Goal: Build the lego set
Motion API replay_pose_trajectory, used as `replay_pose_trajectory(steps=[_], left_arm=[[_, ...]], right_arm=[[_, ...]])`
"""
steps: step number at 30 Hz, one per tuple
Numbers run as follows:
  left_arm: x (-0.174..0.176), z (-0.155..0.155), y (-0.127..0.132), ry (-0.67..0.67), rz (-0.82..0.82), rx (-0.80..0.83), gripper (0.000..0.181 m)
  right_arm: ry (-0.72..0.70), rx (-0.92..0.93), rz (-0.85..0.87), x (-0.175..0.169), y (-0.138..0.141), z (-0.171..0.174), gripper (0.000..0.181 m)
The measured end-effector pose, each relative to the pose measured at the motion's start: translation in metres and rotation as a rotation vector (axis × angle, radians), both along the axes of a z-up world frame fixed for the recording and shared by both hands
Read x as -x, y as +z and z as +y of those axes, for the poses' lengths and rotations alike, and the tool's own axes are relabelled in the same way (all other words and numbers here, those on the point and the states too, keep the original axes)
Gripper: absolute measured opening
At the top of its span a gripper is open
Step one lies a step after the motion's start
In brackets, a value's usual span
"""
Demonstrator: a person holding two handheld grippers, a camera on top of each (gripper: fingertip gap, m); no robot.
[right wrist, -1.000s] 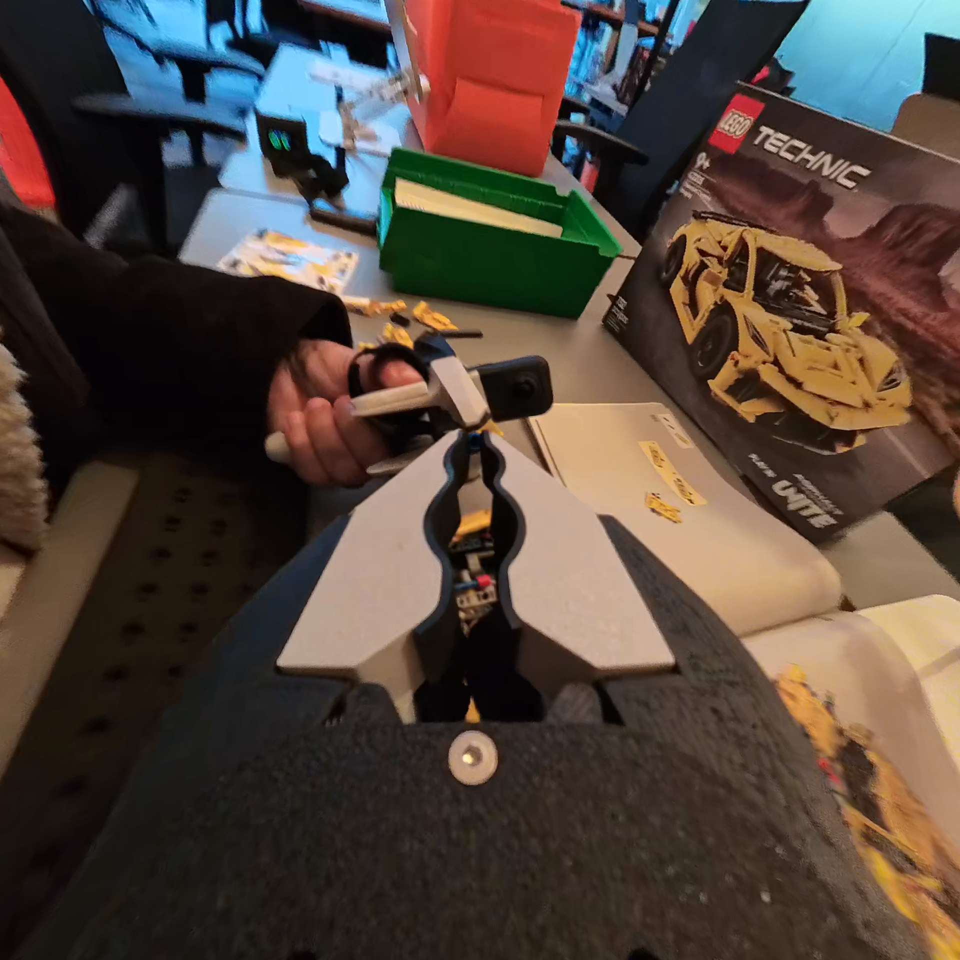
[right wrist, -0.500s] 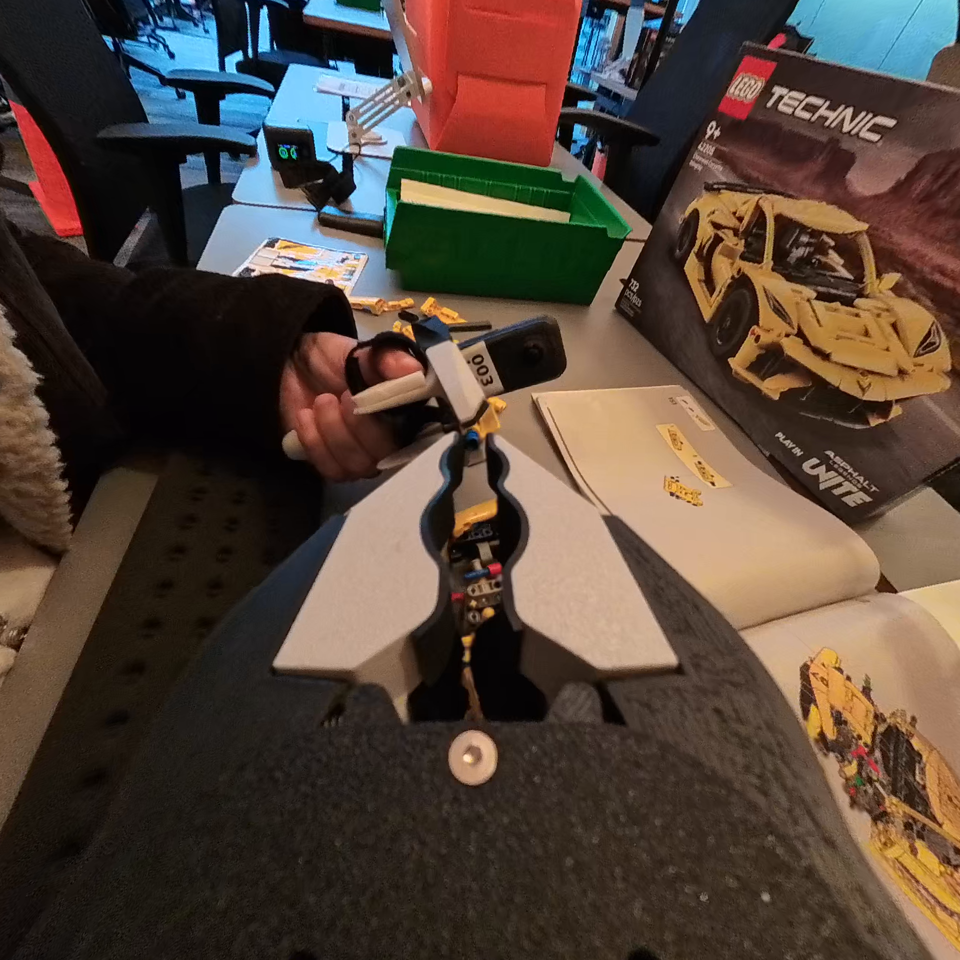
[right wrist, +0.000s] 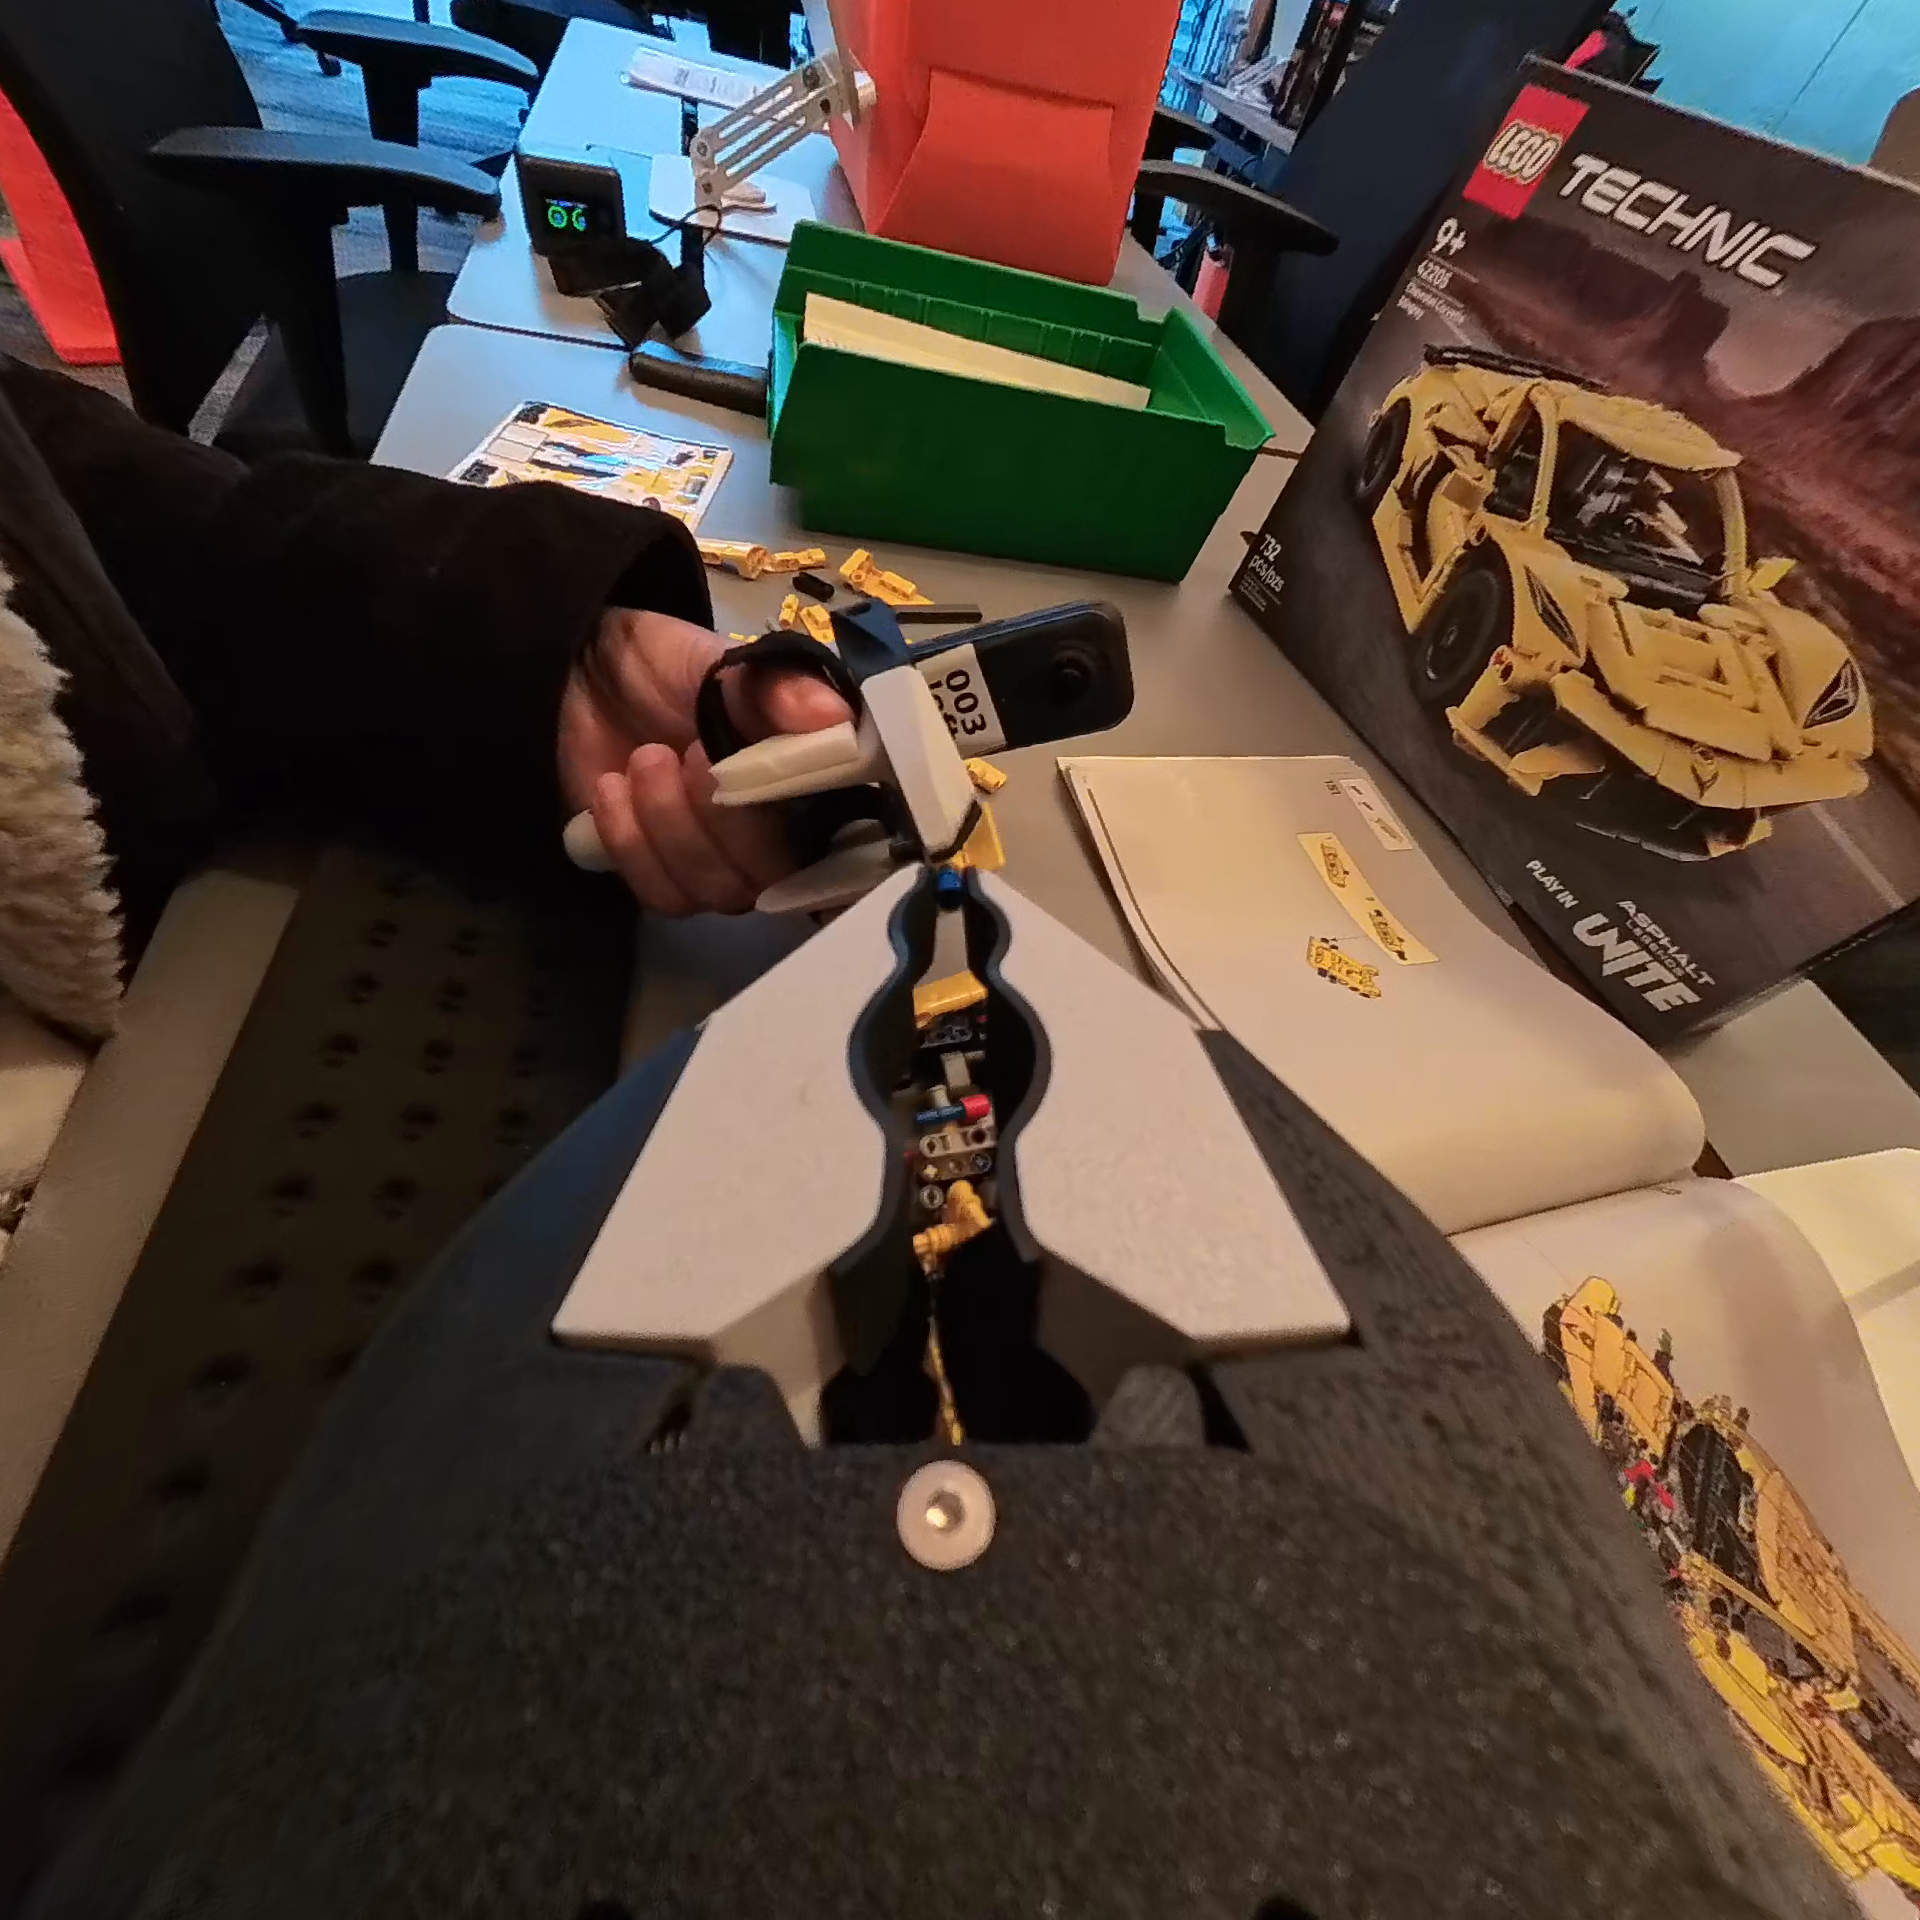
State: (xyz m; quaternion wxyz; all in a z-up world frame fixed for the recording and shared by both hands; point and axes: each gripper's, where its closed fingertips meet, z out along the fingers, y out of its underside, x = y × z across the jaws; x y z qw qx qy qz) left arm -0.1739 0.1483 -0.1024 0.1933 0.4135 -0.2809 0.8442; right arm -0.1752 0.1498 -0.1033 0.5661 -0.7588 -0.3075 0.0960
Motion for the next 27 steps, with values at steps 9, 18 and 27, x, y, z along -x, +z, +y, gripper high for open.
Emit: replay_pose_trajectory(steps=[9,18,27], left_arm=[[0.001,-0.003,0.0,-0.019,-0.001,0.017,0.007],[0.006,-0.005,0.01,-0.049,-0.053,0.099,0.007],[-0.001,-0.005,-0.001,0.029,-0.011,-0.097,0.007]], right_arm=[[0.028,0.008,0.023,0.002,-0.001,-0.002,0.003],[0.046,-0.062,0.116,0.009,0.007,-0.001,0.003],[0.02,0.003,0.038,0.002,-0.003,0.0,0.004]])
